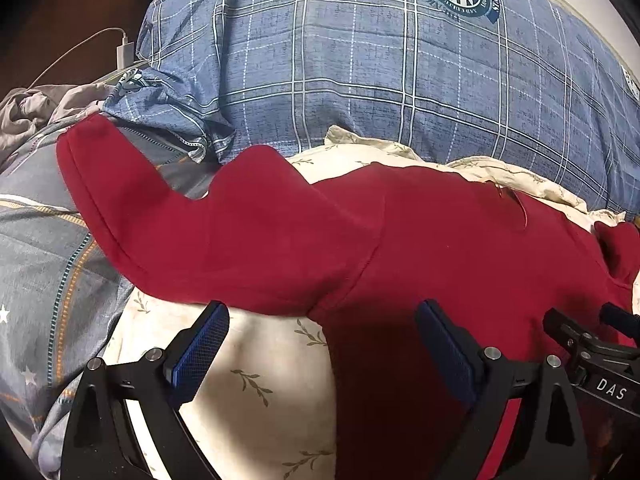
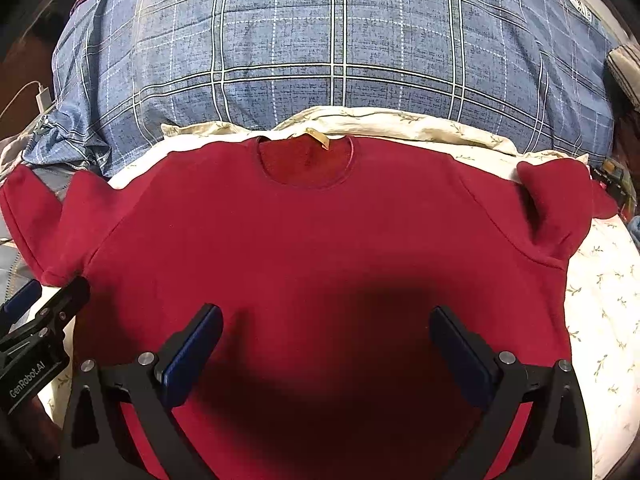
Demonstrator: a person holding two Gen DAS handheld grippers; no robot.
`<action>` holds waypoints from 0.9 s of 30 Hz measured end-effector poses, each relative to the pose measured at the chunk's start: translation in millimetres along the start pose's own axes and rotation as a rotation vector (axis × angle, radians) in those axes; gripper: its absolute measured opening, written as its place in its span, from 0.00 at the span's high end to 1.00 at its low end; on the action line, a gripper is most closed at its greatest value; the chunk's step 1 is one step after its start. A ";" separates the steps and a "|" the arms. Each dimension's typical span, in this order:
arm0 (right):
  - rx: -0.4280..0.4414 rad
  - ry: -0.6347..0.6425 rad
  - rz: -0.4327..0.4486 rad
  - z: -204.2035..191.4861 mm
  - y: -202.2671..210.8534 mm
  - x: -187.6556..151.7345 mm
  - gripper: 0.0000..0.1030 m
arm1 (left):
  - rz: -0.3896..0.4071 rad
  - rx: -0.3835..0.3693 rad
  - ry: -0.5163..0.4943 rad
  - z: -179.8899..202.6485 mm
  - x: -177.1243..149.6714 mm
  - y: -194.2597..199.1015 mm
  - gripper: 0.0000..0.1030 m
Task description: Fold small clothes
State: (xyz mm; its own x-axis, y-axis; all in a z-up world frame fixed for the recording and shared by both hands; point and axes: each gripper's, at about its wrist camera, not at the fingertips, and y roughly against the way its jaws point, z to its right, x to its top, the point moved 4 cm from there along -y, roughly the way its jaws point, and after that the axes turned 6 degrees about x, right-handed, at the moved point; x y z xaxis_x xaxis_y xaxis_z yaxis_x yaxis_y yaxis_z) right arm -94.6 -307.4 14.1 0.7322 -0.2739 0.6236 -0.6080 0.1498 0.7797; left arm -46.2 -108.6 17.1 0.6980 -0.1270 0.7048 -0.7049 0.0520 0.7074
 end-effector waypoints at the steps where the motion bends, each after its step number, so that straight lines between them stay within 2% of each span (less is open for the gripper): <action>1: 0.000 0.000 -0.002 0.3 0.0 0.0 0.00 | 0.000 0.001 -0.003 0.8 0.0 -0.1 0.08; 12: 0.008 -0.005 -0.008 0.7 -3.2 -0.4 0.00 | -0.004 0.011 -0.016 3.6 -1.0 -2.3 0.08; 17: 0.007 0.001 0.029 4.4 -8.7 0.4 0.00 | -0.006 0.011 -0.017 3.3 -1.2 -3.1 0.08; 27: -0.035 0.005 0.020 7.2 -21.2 -3.0 0.00 | -0.020 0.020 -0.039 8.3 -3.5 -8.1 0.08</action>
State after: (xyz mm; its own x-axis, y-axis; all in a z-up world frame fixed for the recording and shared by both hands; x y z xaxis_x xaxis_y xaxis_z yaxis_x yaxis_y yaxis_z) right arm -86.2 -316.6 -4.8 0.7216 -0.2658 0.6393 -0.6113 0.1888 0.7685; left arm -44.0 -116.7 8.4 0.7069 -0.1662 0.6875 -0.6933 0.0297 0.7200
